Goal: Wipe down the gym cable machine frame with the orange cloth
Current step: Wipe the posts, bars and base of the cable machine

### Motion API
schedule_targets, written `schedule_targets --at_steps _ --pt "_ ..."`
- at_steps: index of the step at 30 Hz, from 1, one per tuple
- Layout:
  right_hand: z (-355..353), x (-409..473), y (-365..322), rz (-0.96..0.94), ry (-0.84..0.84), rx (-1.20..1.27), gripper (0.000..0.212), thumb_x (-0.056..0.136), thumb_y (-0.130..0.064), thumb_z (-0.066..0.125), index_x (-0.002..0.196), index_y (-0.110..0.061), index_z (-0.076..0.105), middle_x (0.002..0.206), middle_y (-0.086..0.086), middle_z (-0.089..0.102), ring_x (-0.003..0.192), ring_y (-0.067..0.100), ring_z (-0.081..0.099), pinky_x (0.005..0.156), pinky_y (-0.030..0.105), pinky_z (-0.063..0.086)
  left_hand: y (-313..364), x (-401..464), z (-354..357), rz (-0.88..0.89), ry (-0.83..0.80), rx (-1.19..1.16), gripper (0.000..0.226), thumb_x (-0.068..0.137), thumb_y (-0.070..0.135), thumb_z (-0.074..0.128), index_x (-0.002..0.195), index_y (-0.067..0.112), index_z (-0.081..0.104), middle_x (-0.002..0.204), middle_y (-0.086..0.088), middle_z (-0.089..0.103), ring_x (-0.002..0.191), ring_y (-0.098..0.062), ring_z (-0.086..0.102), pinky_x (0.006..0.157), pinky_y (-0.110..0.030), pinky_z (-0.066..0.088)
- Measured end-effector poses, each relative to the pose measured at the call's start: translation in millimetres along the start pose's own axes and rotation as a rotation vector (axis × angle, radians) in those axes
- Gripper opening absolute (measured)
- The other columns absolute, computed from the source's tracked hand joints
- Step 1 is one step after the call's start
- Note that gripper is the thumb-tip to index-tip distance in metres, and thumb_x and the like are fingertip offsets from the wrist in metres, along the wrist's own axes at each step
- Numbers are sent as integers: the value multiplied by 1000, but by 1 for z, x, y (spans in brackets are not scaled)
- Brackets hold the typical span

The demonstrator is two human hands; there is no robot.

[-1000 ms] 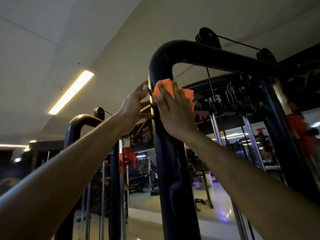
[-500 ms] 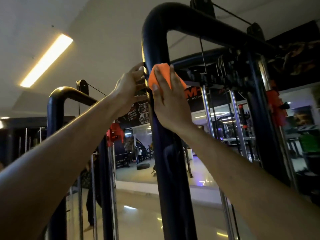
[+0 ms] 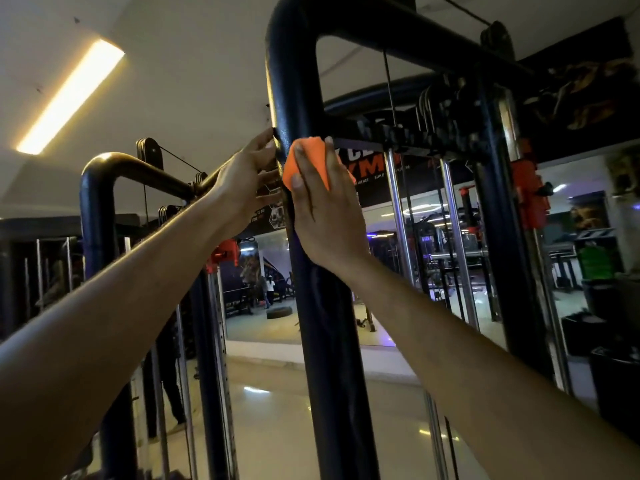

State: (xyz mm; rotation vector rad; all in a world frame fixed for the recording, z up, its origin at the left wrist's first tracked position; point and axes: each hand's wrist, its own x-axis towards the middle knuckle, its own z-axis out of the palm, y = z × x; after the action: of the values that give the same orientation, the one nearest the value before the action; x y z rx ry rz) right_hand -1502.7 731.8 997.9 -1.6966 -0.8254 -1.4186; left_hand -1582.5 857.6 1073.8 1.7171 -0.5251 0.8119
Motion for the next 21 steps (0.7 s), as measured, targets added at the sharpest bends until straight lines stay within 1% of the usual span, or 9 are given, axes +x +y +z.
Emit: schedule_targets --at_steps 2,3,6,9,11,12,15,18,21 --pt "3 -26 2 -16 13 -46 57 118 -48 23 173 -42 10 182 -3 -9 168 34 -2 125 67 34 0 -3 0 -1 -4 1 34 115 27 45 143 42 59 126 14 72 120 -14 68 96 -39 55" --pt "4 -49 2 -12 11 -65 57 119 -47 24 173 -42 8 182 -4 -11 168 32 -6 125 67 34 -3 -5 0 -2 -6 -3 36 115 27 45 146 40 59 128 13 73 121 -15 68 93 -38 55" --pt "4 -114 4 11 -33 -37 58 118 -46 28 173 -43 9 182 -6 -12 168 26 -11 128 66 29 -13 -13 -1 4 4 -5 43 115 27 45 156 37 54 133 12 70 126 -18 66 94 -38 54" --pt "4 -105 3 60 -21 7 56 118 -49 23 172 -44 12 182 -6 -9 168 27 -6 129 66 24 -20 -19 0 -5 20 -9 43 115 27 46 156 38 54 126 19 72 124 -15 67 100 -42 56" --pt "4 -67 0 80 8 49 56 118 -51 19 172 -44 11 182 -6 -7 168 28 0 127 67 28 -21 -23 4 -2 15 9 43 115 29 47 156 39 53 122 22 74 121 -12 69 101 -42 56" --pt "3 -49 -1 89 11 79 56 118 -51 20 172 -43 10 182 -6 -5 168 29 3 125 67 32 -22 -26 6 2 7 18 43 114 30 49 156 39 52 123 23 74 120 -11 70 100 -40 56" --pt "5 -31 2 62 25 101 59 119 -48 26 173 -36 5 182 -5 -2 168 30 7 122 66 38 -28 -31 8 24 -12 42 49 113 31 53 160 39 46 138 22 68 123 -8 69 100 -38 54" --pt "4 -76 7 38 10 61 63 119 -46 28 174 -32 1 182 -8 -9 169 25 -1 125 67 35 -36 -36 8 24 -3 37 51 113 27 52 163 38 43 143 21 65 126 -7 67 105 -42 53" --pt "5 -137 14 47 -34 47 64 118 -44 33 174 -33 3 182 -8 -11 168 22 -8 131 64 25 -43 -45 9 12 -15 26 49 114 21 49 160 37 44 135 24 66 116 -1 69 98 -36 52"
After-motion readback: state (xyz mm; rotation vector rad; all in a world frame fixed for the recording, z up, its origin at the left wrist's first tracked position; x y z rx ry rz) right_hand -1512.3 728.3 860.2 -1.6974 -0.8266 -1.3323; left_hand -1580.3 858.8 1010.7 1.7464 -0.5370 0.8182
